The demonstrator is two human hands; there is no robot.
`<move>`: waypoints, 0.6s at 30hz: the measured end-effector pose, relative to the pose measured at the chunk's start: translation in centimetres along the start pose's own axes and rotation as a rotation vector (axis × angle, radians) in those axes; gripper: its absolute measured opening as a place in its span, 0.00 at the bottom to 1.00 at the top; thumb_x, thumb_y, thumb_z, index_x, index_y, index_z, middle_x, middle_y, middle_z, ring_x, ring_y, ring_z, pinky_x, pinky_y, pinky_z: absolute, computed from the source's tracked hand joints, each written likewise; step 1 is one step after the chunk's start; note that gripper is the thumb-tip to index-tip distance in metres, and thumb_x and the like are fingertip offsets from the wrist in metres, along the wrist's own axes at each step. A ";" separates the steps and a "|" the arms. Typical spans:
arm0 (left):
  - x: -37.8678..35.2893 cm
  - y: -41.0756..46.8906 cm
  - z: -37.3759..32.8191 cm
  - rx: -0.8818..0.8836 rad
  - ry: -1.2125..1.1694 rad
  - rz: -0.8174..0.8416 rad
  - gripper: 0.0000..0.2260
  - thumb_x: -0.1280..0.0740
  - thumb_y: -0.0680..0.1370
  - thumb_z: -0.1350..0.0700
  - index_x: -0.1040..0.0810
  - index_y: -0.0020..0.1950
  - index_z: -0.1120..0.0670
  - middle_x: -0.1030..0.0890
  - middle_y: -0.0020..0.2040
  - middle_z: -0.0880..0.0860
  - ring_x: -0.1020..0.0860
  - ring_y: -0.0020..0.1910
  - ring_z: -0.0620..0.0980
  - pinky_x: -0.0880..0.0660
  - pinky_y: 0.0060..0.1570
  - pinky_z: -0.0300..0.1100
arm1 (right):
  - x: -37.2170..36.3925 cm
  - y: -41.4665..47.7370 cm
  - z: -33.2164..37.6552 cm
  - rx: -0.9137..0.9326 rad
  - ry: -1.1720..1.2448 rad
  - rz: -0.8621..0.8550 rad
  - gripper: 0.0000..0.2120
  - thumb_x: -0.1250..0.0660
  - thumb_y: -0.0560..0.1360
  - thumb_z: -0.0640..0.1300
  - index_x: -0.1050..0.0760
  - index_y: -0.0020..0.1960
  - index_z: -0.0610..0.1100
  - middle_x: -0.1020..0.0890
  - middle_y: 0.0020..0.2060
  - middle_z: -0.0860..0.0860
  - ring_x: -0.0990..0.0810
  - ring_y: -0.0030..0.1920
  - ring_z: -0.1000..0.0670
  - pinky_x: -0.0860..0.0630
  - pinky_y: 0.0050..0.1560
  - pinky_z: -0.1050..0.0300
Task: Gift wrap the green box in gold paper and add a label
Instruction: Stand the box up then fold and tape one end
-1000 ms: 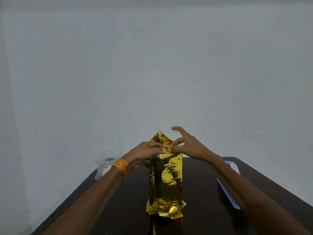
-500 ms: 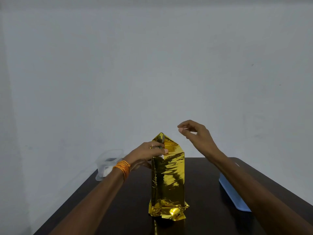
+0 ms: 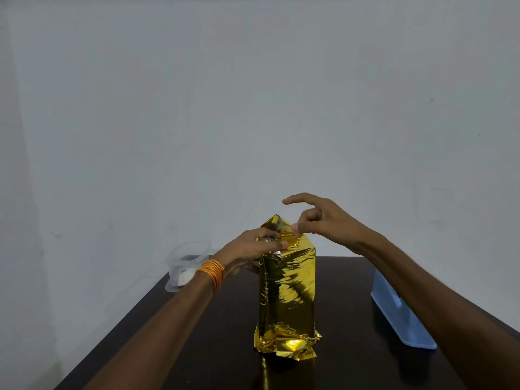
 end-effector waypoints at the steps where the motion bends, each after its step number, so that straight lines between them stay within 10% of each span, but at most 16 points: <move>1: 0.0 0.0 0.0 0.004 -0.002 0.001 0.25 0.27 0.73 0.45 0.26 0.69 0.48 0.23 0.61 0.52 0.24 0.61 0.54 0.21 0.51 0.52 | 0.1 0.1 0.1 -0.004 0.000 -0.010 0.25 0.30 0.77 0.38 0.30 0.70 0.53 0.15 0.37 0.46 0.17 0.43 0.53 0.30 0.53 0.62; 18: 0.0 0.4 0.3 -0.042 -0.023 0.021 0.19 0.26 0.73 0.47 0.22 0.63 0.47 0.21 0.58 0.50 0.24 0.62 0.51 0.26 0.63 0.59 | -1.9 3.4 -3.6 -0.165 -0.013 0.065 0.23 0.28 0.76 0.45 0.31 0.68 0.53 0.14 0.39 0.48 0.15 0.48 0.46 0.20 0.53 0.52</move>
Point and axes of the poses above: each hand's wrist, its own y-axis towards the middle knuckle, its own x-axis out of the back of the hand, z = x × y, the point moved 6 cm from there along y, towards the middle knuckle
